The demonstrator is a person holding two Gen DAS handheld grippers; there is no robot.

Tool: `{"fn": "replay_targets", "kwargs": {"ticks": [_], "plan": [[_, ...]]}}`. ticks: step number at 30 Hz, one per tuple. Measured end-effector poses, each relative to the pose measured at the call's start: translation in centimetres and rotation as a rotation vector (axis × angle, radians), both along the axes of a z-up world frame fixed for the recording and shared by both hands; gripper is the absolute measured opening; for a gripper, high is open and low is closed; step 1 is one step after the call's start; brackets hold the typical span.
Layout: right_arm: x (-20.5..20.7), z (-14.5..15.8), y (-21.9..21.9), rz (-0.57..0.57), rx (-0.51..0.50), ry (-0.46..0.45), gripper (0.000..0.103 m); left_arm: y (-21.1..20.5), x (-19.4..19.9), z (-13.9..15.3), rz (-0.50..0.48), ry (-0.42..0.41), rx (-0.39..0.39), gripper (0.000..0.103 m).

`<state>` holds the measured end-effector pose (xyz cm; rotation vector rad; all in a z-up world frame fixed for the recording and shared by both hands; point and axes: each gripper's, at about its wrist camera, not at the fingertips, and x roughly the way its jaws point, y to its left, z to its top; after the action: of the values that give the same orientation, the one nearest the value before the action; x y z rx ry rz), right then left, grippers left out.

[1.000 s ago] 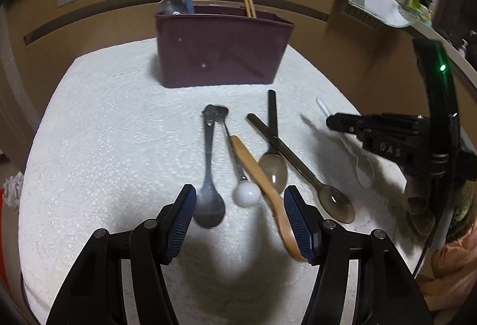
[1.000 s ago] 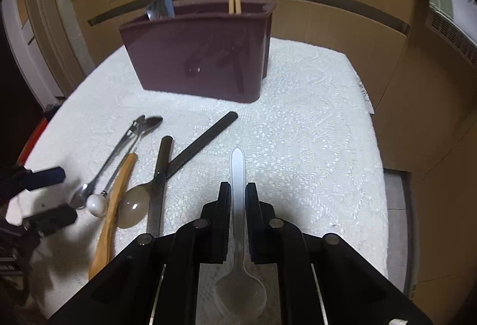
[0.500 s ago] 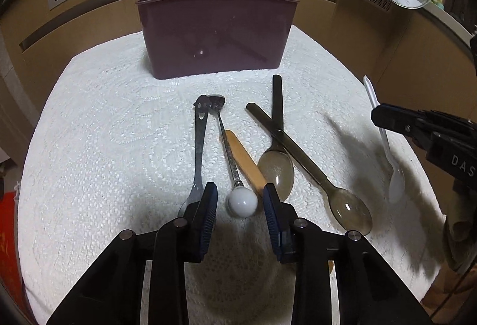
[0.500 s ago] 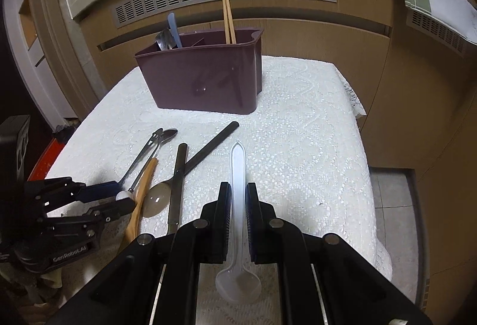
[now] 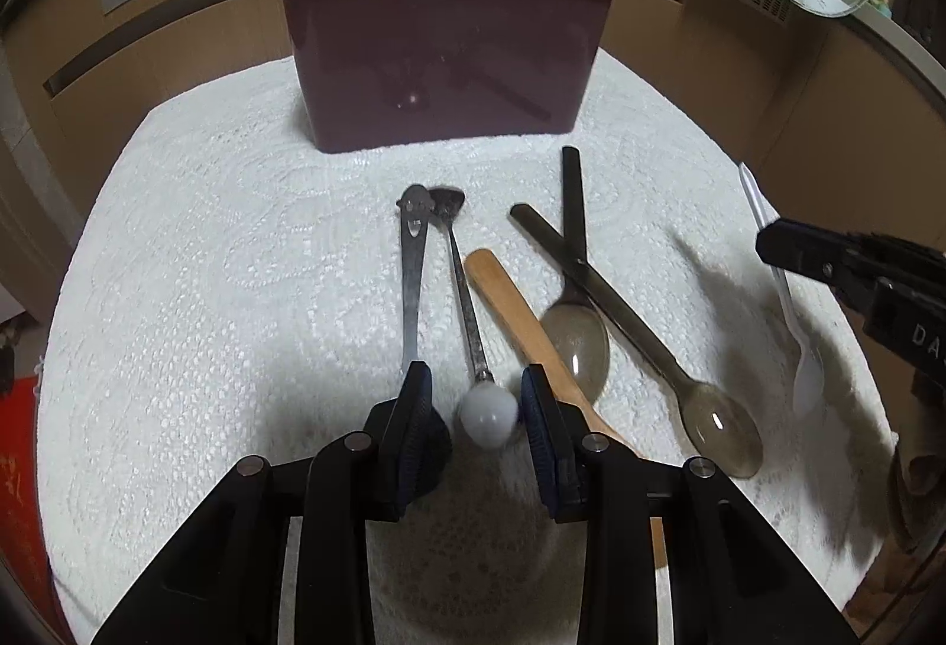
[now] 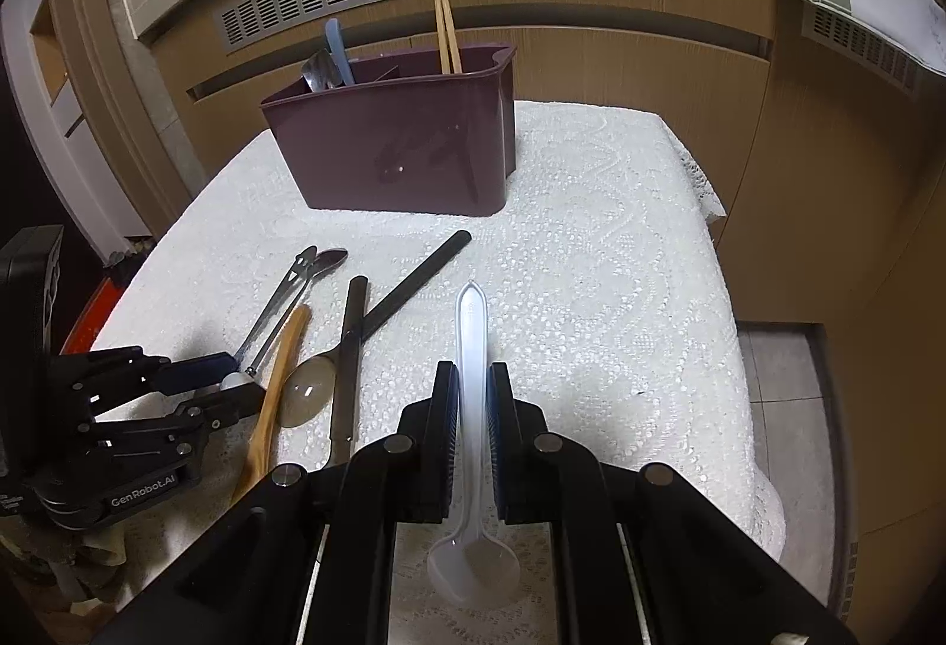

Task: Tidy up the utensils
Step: 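Lift white plastic spoon with right tool while left tool lifts ball-handled spoon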

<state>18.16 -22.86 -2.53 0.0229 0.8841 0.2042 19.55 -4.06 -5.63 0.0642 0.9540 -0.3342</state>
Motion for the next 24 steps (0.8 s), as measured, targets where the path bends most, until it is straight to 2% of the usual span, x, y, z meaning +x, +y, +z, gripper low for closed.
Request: {"fn": "replay_targets", "kwargs": {"ticks": [7,15,24], "plan": [[-1.1,1.8,0.2,0.003,0.007,-0.050,0.010,1.5,-1.7,3.7,0.018,-0.105,-0.061,0.022],[-2.2,3.7,0.8,0.012,0.016,-0.097,0.010,2.7,-4.2,9.2,0.020,-0.263,-0.084,0.022],[-3.1,5.6,0.8,0.021,0.025,-0.139,0.009,3.5,-5.0,12.3,0.019,-0.331,-0.105,0.019]]}}
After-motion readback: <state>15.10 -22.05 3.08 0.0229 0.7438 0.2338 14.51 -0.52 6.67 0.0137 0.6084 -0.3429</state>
